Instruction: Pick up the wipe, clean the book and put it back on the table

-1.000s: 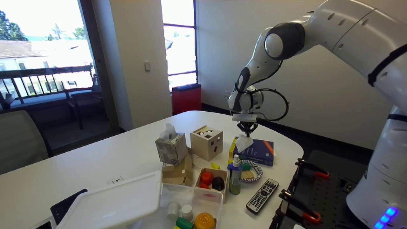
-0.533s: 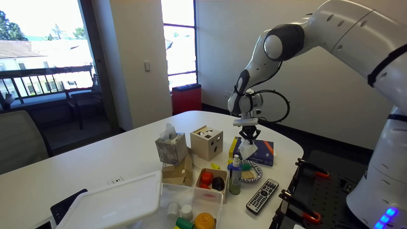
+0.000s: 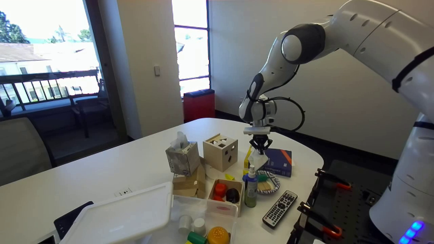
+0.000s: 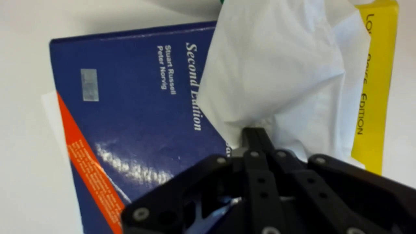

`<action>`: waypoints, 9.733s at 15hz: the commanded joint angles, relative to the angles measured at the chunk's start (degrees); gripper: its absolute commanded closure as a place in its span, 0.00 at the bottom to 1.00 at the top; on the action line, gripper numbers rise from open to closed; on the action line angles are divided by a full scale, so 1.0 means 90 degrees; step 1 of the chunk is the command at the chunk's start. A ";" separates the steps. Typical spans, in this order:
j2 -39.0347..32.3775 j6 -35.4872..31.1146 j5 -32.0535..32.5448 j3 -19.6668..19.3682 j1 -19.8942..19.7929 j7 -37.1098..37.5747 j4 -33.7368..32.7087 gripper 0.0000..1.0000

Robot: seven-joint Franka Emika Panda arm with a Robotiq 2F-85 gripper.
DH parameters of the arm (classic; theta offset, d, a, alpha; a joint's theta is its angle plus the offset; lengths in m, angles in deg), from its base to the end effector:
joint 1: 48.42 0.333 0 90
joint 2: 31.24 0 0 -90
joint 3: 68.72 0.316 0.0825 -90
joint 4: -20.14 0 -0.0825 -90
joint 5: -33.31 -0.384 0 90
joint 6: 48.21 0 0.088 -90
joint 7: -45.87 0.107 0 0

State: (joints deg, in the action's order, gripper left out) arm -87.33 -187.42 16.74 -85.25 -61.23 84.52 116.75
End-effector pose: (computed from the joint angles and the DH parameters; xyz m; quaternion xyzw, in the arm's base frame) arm 0.5511 -0.3026 0.0336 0.7846 -0.6121 -0.0856 0.0485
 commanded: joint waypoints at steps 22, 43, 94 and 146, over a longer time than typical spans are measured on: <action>0.0202 0.0674 0.0518 -0.0133 0.0143 0.0147 0.0570 1.00; -0.0138 0.0062 0.1864 -0.1491 0.1067 0.1986 0.0967 1.00; 0.0459 -0.0546 0.0981 -0.0668 0.0440 0.1443 0.0863 1.00; 0.1627 -0.2849 -0.0266 0.2705 0.2031 -0.2800 0.2142 1.00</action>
State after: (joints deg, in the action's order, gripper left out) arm -72.37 -218.38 13.56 -64.27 -40.16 59.90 137.58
